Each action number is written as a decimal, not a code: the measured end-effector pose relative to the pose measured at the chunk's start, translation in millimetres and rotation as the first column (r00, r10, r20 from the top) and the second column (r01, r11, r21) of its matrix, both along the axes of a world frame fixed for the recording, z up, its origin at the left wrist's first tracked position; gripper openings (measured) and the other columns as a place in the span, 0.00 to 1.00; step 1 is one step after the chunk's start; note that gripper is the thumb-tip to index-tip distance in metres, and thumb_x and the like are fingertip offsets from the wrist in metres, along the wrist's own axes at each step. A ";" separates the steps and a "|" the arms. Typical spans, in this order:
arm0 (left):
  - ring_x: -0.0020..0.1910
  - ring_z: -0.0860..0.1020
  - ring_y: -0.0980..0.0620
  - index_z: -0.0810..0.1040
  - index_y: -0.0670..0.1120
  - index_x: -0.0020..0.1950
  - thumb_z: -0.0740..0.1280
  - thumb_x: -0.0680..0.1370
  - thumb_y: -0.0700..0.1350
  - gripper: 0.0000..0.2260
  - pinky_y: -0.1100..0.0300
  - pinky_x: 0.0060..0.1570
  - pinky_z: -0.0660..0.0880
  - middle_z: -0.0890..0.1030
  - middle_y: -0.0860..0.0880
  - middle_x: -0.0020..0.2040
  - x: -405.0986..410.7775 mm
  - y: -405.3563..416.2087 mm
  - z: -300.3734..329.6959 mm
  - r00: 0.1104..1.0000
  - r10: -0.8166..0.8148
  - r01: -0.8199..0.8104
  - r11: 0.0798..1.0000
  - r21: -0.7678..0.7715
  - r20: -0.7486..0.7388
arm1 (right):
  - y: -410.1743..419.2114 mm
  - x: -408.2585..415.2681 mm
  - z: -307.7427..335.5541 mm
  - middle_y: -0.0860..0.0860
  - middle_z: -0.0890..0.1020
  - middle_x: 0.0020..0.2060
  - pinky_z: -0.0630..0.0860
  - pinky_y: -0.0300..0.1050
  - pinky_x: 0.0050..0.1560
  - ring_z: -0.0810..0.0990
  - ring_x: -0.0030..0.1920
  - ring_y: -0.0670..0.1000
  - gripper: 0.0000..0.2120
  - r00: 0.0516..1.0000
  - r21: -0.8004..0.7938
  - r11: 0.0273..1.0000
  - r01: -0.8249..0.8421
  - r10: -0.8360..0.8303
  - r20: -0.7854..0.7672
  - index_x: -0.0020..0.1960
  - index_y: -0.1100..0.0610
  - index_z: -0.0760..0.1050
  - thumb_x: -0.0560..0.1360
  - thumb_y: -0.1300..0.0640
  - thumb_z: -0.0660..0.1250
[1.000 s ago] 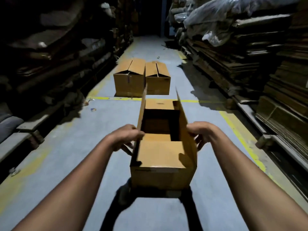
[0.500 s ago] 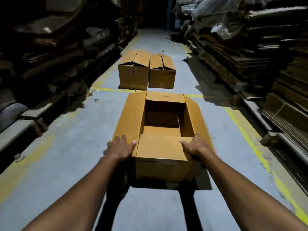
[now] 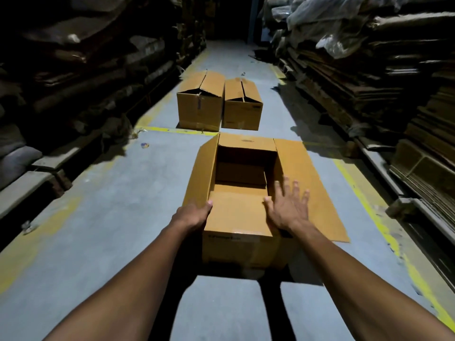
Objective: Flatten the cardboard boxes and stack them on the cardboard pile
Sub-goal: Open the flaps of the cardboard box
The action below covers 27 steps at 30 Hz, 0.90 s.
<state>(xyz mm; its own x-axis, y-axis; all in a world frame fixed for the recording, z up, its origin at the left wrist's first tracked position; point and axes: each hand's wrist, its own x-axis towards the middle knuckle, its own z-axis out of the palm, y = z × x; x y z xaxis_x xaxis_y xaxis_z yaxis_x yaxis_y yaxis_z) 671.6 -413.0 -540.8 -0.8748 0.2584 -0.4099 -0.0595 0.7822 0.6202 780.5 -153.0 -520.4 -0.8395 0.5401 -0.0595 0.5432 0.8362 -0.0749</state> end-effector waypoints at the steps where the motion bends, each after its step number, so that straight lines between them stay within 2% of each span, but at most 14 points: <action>1: 0.75 0.69 0.35 0.62 0.51 0.82 0.51 0.77 0.77 0.42 0.38 0.72 0.70 0.68 0.42 0.79 -2.3 -0.6 1.2 1.000 -0.003 0.003 1.000 0.009 -0.024 | -7.0 -7.1 4.9 0.54 0.54 0.84 0.37 0.69 0.77 0.49 0.83 0.60 0.33 0.996 -0.031 0.996 -0.083 0.084 0.028 0.83 0.50 0.56 0.84 0.34 0.42; 3: 0.76 0.68 0.35 0.62 0.49 0.82 0.49 0.81 0.72 0.37 0.39 0.73 0.68 0.68 0.42 0.79 -5.2 3.0 6.8 0.994 -0.030 0.033 0.999 0.025 -0.103 | -20.2 -14.3 17.2 0.57 0.75 0.73 0.41 0.71 0.78 0.69 0.76 0.59 0.36 0.992 -0.121 0.986 -0.116 0.121 0.041 0.74 0.52 0.74 0.84 0.34 0.38; 4: 0.76 0.68 0.36 0.63 0.49 0.82 0.49 0.83 0.70 0.35 0.39 0.72 0.68 0.69 0.42 0.79 -4.2 6.4 11.2 0.988 -0.033 0.039 0.999 0.037 -0.148 | -26.1 -15.0 24.6 0.57 0.82 0.63 0.50 0.71 0.78 0.78 0.68 0.59 0.37 0.995 -0.102 0.990 -0.101 0.099 -0.025 0.66 0.54 0.79 0.84 0.34 0.38; 6: 0.73 0.71 0.37 0.69 0.49 0.79 0.48 0.85 0.66 0.30 0.42 0.70 0.70 0.73 0.42 0.76 -1.8 13.3 20.6 0.973 0.022 0.002 0.995 0.102 -0.232 | -30.2 -20.7 48.1 0.58 0.85 0.53 0.71 0.63 0.68 0.83 0.54 0.59 0.35 0.982 -0.014 0.999 -0.033 0.030 -0.186 0.52 0.56 0.80 0.85 0.36 0.40; 7: 0.72 0.72 0.38 0.72 0.49 0.77 0.47 0.86 0.65 0.29 0.44 0.69 0.71 0.75 0.43 0.74 -1.2 16.3 28.5 0.966 0.079 -0.042 0.988 0.151 -0.245 | -27.8 -23.1 63.8 0.58 0.84 0.53 0.75 0.58 0.62 0.82 0.53 0.60 0.31 0.982 -0.023 0.999 -0.022 0.017 -0.187 0.52 0.56 0.80 0.85 0.37 0.44; 10: 0.65 0.77 0.40 0.82 0.47 0.66 0.48 0.86 0.64 0.30 0.50 0.63 0.72 0.80 0.43 0.68 -12.2 18.2 45.0 0.980 0.149 -0.105 0.951 0.291 -0.133 | -18.7 -23.6 122.6 0.53 0.82 0.57 0.77 0.53 0.59 0.81 0.58 0.56 0.20 0.969 -0.305 0.949 -0.078 0.144 0.200 0.60 0.58 0.81 0.84 0.44 0.61; 12: 0.63 0.76 0.46 0.85 0.53 0.61 0.56 0.85 0.64 0.23 0.51 0.63 0.71 0.80 0.46 0.69 -15.7 13.2 54.9 0.999 -0.020 0.029 0.916 0.399 -0.027 | -19.3 -17.7 145.4 0.51 0.85 0.54 0.81 0.53 0.55 0.83 0.51 0.53 0.12 0.861 -0.574 0.818 -0.040 0.319 0.395 0.61 0.55 0.83 0.82 0.52 0.69; 13: 0.65 0.74 0.48 0.84 0.54 0.64 0.61 0.84 0.63 0.19 0.51 0.64 0.70 0.77 0.47 0.71 -16.5 9.4 56.2 0.990 -0.142 0.129 0.904 0.408 0.003 | -24.1 -14.8 146.5 0.53 0.85 0.56 0.82 0.54 0.57 0.84 0.50 0.53 0.14 0.803 -0.662 0.749 0.004 0.393 0.449 0.65 0.54 0.81 0.80 0.54 0.73; 16: 0.80 0.62 0.44 0.79 0.58 0.71 0.73 0.76 0.63 0.24 0.42 0.76 0.60 0.67 0.49 0.80 -14.7 6.5 49.2 0.866 -0.500 0.485 0.850 0.206 0.024 | -44.8 -16.0 103.6 0.49 0.75 0.73 0.76 0.60 0.70 0.77 0.68 0.55 0.41 0.651 -0.567 0.822 -0.056 0.461 0.603 0.77 0.43 0.70 0.68 0.43 0.82; 19: 0.84 0.39 0.41 0.79 0.67 0.67 0.70 0.66 0.79 0.33 0.29 0.75 0.33 0.59 0.53 0.84 -8.1 10.1 30.8 0.687 -0.722 0.723 0.667 -0.180 0.085 | -62.0 -16.7 46.3 0.45 0.71 0.75 0.73 0.60 0.72 0.70 0.75 0.57 0.45 0.590 -0.494 0.857 -0.150 0.478 0.651 0.78 0.43 0.67 0.66 0.35 0.80; 21: 0.80 0.28 0.40 0.78 0.68 0.68 0.68 0.60 0.82 0.39 0.24 0.67 0.24 0.56 0.57 0.84 -5.4 10.2 17.8 0.643 -0.754 0.750 0.583 -0.310 0.137 | -65.9 -11.6 30.3 0.46 0.75 0.70 0.77 0.58 0.67 0.75 0.70 0.57 0.39 0.594 -0.487 0.855 -0.178 0.488 0.640 0.75 0.46 0.71 0.70 0.35 0.78; 24: 0.77 0.23 0.37 0.77 0.59 0.73 0.73 0.71 0.70 0.33 0.27 0.64 0.22 0.56 0.46 0.85 7.8 11.8 9.3 0.628 -0.775 0.715 0.538 -0.446 0.072 | -66.9 -6.6 19.0 0.46 0.80 0.57 0.81 0.56 0.60 0.80 0.58 0.54 0.22 0.598 -0.465 0.846 -0.260 0.519 0.611 0.68 0.45 0.76 0.77 0.41 0.72; 26: 0.81 0.31 0.35 0.79 0.56 0.71 0.72 0.77 0.61 0.23 0.28 0.68 0.25 0.62 0.41 0.82 15.7 14.3 9.4 0.626 -0.779 0.670 0.548 -0.501 -0.016 | -69.9 -4.5 16.5 0.45 0.77 0.49 0.81 0.52 0.55 0.79 0.50 0.52 0.09 0.604 -0.354 0.841 -0.410 0.541 0.585 0.59 0.45 0.74 0.80 0.48 0.68; 27: 0.83 0.41 0.35 0.80 0.55 0.69 0.72 0.79 0.59 0.20 0.27 0.69 0.27 0.69 0.42 0.79 19.4 15.6 11.5 0.616 -0.787 0.663 0.547 -0.511 -0.043 | -72.4 -3.3 16.5 0.45 0.76 0.47 0.79 0.50 0.52 0.79 0.49 0.52 0.07 0.602 -0.314 0.831 -0.460 0.551 0.578 0.57 0.45 0.72 0.81 0.51 0.67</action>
